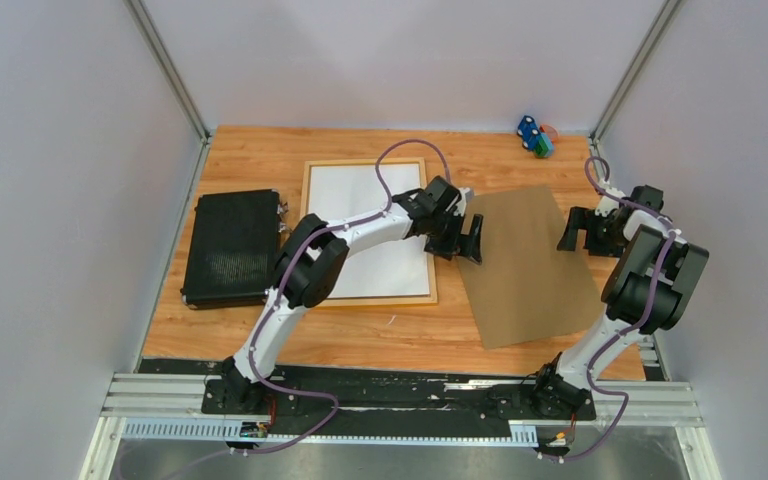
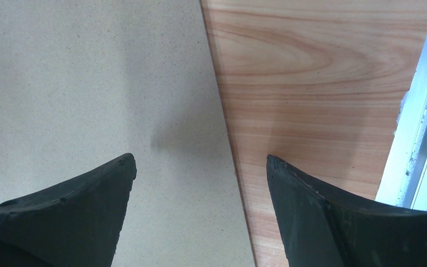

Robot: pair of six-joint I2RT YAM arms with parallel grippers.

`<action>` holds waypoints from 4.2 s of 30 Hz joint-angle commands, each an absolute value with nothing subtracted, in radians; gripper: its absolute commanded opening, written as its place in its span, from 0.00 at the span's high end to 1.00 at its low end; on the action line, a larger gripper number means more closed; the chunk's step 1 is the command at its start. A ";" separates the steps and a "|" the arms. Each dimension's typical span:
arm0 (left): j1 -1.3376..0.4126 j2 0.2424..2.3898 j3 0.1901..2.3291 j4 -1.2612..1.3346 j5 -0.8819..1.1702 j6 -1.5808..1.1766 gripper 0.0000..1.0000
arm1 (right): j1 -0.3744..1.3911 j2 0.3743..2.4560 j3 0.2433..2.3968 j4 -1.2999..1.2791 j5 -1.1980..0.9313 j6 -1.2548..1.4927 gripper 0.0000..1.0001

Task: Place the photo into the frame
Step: Turn over the photo frame item at the center of the board.

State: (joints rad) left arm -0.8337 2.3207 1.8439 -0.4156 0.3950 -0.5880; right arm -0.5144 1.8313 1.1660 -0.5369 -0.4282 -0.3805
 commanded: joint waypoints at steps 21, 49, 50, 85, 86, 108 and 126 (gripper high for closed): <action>-0.821 2.436 1.855 -0.511 0.404 -0.607 0.00 | -0.512 1.911 1.167 -0.596 -0.609 -0.430 0.11; -0.801 2.449 1.914 -0.549 0.411 -0.535 0.00 | -0.502 1.753 1.235 -0.856 -0.922 -0.536 0.26; -0.800 2.449 1.915 -0.549 0.412 -0.536 0.00 | -0.497 1.741 1.238 -0.861 -0.928 -0.531 0.27; -0.753 2.273 1.875 -0.527 0.454 -0.499 0.00 | -0.116 1.200 1.400 -1.012 -1.003 -0.243 0.28; -0.744 2.264 1.864 -0.526 0.458 -0.498 0.00 | -0.102 1.199 1.399 -1.009 -1.001 -0.235 0.28; -0.548 1.900 1.772 -0.579 0.635 -0.550 0.00 | 0.092 1.299 1.493 -0.964 -0.993 -0.175 0.25; -0.548 1.741 1.643 -0.283 0.744 -1.009 0.00 | 0.189 1.361 1.509 -0.937 -0.986 -0.172 0.23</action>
